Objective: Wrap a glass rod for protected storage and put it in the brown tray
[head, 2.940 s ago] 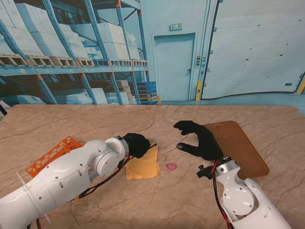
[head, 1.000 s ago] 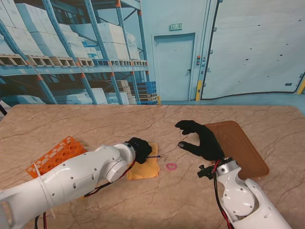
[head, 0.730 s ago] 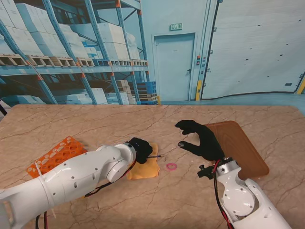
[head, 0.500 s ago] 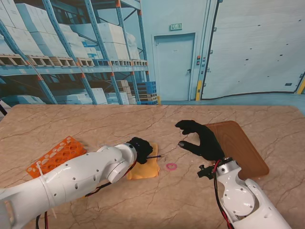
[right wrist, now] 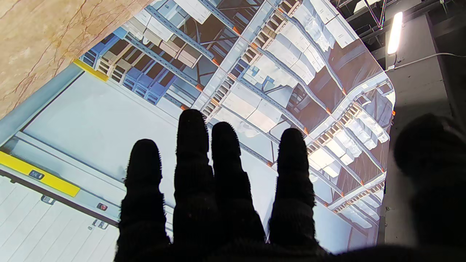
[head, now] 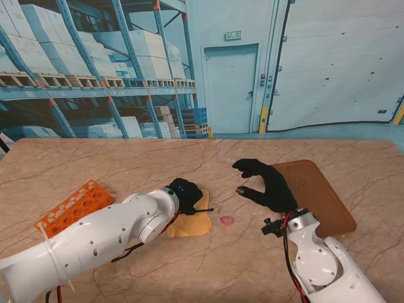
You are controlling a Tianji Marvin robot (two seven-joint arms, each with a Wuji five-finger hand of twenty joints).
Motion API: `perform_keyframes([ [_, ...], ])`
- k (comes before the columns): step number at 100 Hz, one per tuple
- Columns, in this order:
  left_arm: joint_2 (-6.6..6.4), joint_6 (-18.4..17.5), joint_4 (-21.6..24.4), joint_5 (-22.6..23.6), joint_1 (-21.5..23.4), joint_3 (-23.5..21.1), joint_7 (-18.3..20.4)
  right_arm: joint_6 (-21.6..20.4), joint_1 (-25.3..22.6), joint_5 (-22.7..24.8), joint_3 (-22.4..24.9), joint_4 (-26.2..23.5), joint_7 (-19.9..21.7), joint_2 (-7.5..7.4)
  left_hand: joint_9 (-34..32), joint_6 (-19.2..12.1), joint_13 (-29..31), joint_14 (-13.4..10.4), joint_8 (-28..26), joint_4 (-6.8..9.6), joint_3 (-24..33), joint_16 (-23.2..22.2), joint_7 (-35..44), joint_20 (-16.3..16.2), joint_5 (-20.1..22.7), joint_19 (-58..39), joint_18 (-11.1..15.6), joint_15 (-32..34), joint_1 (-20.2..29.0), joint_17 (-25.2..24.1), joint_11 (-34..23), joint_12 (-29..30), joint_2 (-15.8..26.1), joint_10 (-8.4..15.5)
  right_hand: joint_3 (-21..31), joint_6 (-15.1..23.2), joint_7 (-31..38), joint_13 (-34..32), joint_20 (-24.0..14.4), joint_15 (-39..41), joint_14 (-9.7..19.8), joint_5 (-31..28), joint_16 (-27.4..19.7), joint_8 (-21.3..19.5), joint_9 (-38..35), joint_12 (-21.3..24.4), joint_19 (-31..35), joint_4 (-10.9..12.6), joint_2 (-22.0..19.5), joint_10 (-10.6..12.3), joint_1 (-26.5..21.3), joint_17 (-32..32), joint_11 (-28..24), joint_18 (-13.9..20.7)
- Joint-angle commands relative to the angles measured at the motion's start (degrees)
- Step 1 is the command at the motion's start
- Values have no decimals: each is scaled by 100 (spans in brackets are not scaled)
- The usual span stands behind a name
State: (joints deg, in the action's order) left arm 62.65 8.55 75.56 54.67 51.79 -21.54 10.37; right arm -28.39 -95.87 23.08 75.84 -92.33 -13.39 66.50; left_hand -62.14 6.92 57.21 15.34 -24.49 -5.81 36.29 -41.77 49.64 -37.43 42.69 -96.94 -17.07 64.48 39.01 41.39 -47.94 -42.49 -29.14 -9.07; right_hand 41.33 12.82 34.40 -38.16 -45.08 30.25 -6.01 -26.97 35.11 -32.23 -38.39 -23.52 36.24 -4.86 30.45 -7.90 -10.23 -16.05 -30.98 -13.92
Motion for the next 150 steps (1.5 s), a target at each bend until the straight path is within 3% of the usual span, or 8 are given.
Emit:
perform_keyframes([
  [1, -67, -35, 218, -7, 130, -102, 41, -17, -26, 9, -5, -19, -3, 25, 218, 51, -205, 263, -111, 57, -103, 48, -220, -27, -164, -31, -132, -215, -104, -237, 210, 124, 209, -176, -149, -11, -65, -21, -168, 102, 23, -95, 80, 8, -96, -6, 105, 184, -172, 12, -9, 12, -53, -3],
  [21, -205, -206, 781, 45, 783, -1073, 347, 46, -27, 69, -14, -18, -24, 23, 967, 46, -1155, 497, -231, 133, -305, 91, -638, -297, -394, 1077, -396, -1103, 39, -1333, 1103, 549, 432, -408, -161, -51, -34, -32, -168, 122, 25, -186, 84, -1, -107, -11, 114, 186, -67, 13, -153, -4, -72, -7],
  [32, -265, -534, 987, 36, 1276, -1740, 374, 37, -41, 240, 8, -22, -110, 21, 1065, 14, -1191, 445, -278, 127, -282, 39, -666, -351, -419, 1098, -332, -1085, 81, -1342, 1198, 598, 399, -418, -158, -48, -13, -48, -165, 126, 56, -206, 75, -13, -99, -17, 131, 196, 77, 48, -290, -34, -97, -6],
  [55, -335, -1457, 1136, 348, 2227, -2830, -175, 242, -80, 406, -20, -159, -247, 30, 1494, 70, -1792, 440, -346, 213, -75, -15, -871, -508, -544, 1595, -296, -1467, -351, -2043, 1358, 632, 656, -462, -329, 52, 126, -52, -128, 139, 63, -335, 34, -75, -73, -23, 206, 224, 268, 27, -708, -134, -184, -77],
  [77, -408, -2107, 1272, 992, 2957, -3533, -784, 233, -142, 479, 71, -407, 382, -124, 1838, 0, -2246, 323, -413, 232, -352, -10, -935, -555, -781, 1940, -204, -1802, -638, -2544, 1402, 585, 825, -361, -456, 29, 162, -15, -86, 304, 115, -312, 72, -75, -8, -33, 323, 243, 282, 39, -874, -151, -289, -11],
  [110, -428, -2174, 1130, 1322, 3296, -3638, -1448, 207, 257, 1741, -296, -123, 1086, -432, 1972, 50, -2116, 167, -485, 203, -448, -845, -951, -1188, -1096, 1612, 0, -987, -1157, -2193, 953, 139, 478, -267, -353, 231, 385, 266, -49, 1548, 171, -540, 612, -100, 488, -336, 1250, 274, 406, -50, -1253, -163, -977, 319],
  [127, -434, -2018, 953, 1432, 3241, -3499, -1696, -25, 701, 3334, -704, 272, 650, -604, 2005, 48, -2067, 110, -499, 208, -443, -945, -913, -1238, -1167, 1549, 21, -837, -1152, -2056, 876, 71, 405, -235, -382, 317, 472, 348, 98, 1777, 323, -438, 657, -126, 722, -440, 1452, 198, 474, -12, -1260, -109, -1193, 434],
  [150, -464, -2108, 833, 1549, 3173, -3407, -1839, 85, 1402, 4096, -1644, 816, 326, -741, 2006, -25, -1984, 33, -525, 208, -99, -989, -813, -1242, -1203, 1491, 70, -777, -1226, -1947, 800, 7, 232, -194, -378, 252, 664, 535, 165, 2682, 478, -421, 1030, -106, 1036, -819, 1987, 343, 819, -44, -1467, 24, -1850, 642],
])
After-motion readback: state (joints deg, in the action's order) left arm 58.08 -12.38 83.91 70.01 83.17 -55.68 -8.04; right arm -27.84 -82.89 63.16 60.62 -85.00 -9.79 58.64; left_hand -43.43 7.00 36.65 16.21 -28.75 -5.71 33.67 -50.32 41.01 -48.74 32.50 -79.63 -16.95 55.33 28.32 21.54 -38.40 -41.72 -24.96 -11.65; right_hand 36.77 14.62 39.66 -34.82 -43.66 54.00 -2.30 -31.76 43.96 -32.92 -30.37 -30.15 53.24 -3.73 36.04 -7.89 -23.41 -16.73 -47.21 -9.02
